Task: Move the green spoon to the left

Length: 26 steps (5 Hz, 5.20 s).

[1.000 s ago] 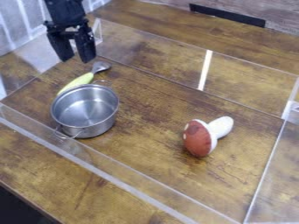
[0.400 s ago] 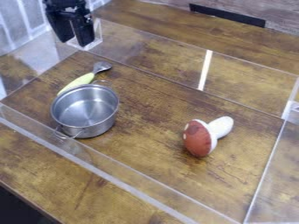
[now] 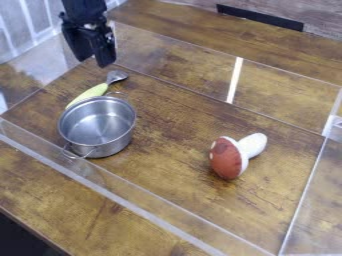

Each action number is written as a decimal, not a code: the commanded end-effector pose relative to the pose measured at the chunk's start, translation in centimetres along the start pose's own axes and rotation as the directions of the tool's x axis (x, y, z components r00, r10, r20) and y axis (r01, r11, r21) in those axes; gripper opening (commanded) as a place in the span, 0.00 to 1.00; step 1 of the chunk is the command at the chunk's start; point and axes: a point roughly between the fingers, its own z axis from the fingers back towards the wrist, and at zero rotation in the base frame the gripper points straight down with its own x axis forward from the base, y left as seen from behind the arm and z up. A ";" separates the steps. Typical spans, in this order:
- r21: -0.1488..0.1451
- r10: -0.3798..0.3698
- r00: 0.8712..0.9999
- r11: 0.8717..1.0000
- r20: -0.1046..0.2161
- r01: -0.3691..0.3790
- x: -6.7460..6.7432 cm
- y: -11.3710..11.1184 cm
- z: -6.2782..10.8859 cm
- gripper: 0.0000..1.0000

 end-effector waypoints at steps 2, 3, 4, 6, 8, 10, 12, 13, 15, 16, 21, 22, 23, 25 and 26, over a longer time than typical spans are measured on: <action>0.055 -0.022 0.996 0.998 0.086 0.017 -0.5 -0.5 3.6 1.00; 0.056 -0.010 0.996 0.998 0.087 0.005 -1.2 -0.3 3.5 1.00; 0.053 -0.006 0.996 0.999 0.090 0.001 -1.1 0.4 3.0 1.00; 0.055 -0.010 0.996 0.998 0.088 0.005 -1.0 1.4 1.8 1.00; 0.065 -0.074 0.993 0.996 0.089 0.068 -0.2 2.0 1.5 1.00; 0.092 -0.120 0.988 0.989 0.095 0.112 1.5 2.2 3.2 1.00; 0.107 -0.092 0.991 0.991 0.100 0.081 1.9 2.8 4.5 1.00; 0.096 -0.094 0.991 0.992 0.097 0.084 1.5 2.8 4.0 1.00; 0.105 -0.063 0.994 0.993 0.092 0.053 3.1 4.3 4.6 1.00; 0.102 -0.066 0.994 0.993 0.086 0.057 3.7 5.4 4.6 1.00; 0.057 -0.075 0.997 0.996 0.013 0.075 2.9 5.9 3.1 1.00; 0.047 -0.110 0.994 0.993 -0.001 0.110 2.4 6.3 2.5 1.00; 0.044 -0.136 0.991 0.990 -0.009 0.136 1.9 6.4 2.6 1.00; 0.056 -0.055 0.998 0.997 -0.004 0.056 3.3 4.5 2.7 1.00; 0.060 -0.056 0.998 0.997 -0.004 0.056 3.9 3.6 2.2 1.00</action>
